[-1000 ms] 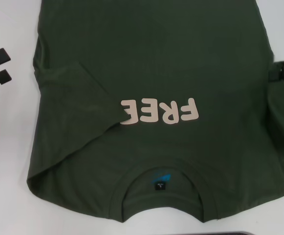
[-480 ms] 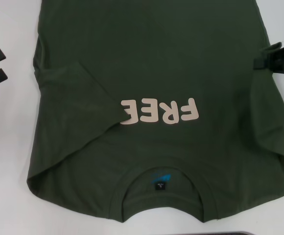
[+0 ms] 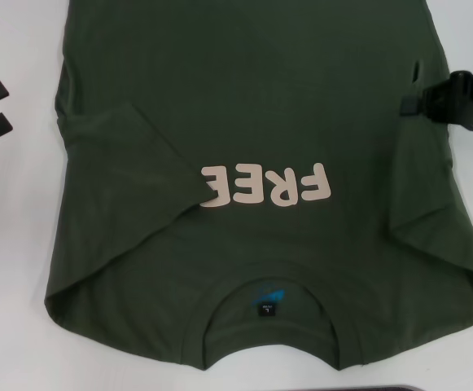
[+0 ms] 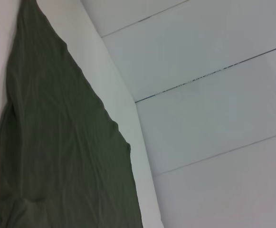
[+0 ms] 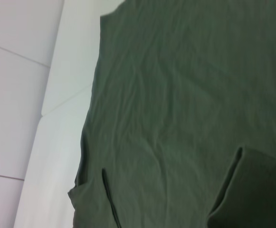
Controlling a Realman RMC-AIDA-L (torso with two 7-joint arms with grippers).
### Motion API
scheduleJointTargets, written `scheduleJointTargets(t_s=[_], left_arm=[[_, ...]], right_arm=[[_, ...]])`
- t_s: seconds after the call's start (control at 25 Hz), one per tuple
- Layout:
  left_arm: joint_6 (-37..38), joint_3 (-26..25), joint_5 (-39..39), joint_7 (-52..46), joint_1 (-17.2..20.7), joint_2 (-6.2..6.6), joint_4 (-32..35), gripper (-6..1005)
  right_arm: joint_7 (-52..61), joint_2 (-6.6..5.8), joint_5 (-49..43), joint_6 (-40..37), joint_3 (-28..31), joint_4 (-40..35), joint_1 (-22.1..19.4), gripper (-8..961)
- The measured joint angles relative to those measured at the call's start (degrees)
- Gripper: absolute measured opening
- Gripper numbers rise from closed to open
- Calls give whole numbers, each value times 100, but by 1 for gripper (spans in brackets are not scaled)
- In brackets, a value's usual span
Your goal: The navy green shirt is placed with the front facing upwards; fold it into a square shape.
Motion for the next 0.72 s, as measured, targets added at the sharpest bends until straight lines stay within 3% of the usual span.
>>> scheduleJointTargets(t_s=[0.24, 0.56, 0.72], left_arm=[[7, -102, 0, 9, 4, -2, 0, 821], [-7, -103, 0, 37, 9, -2, 0, 819], [-8, -119, 0, 24, 9, -4, 0, 818]], right_arm=[[57, -2, 0, 136, -41, 47, -46, 50], [53, 25, 213, 244, -38, 99, -56, 386], [113, -105, -11, 141, -401, 72, -43, 493]])
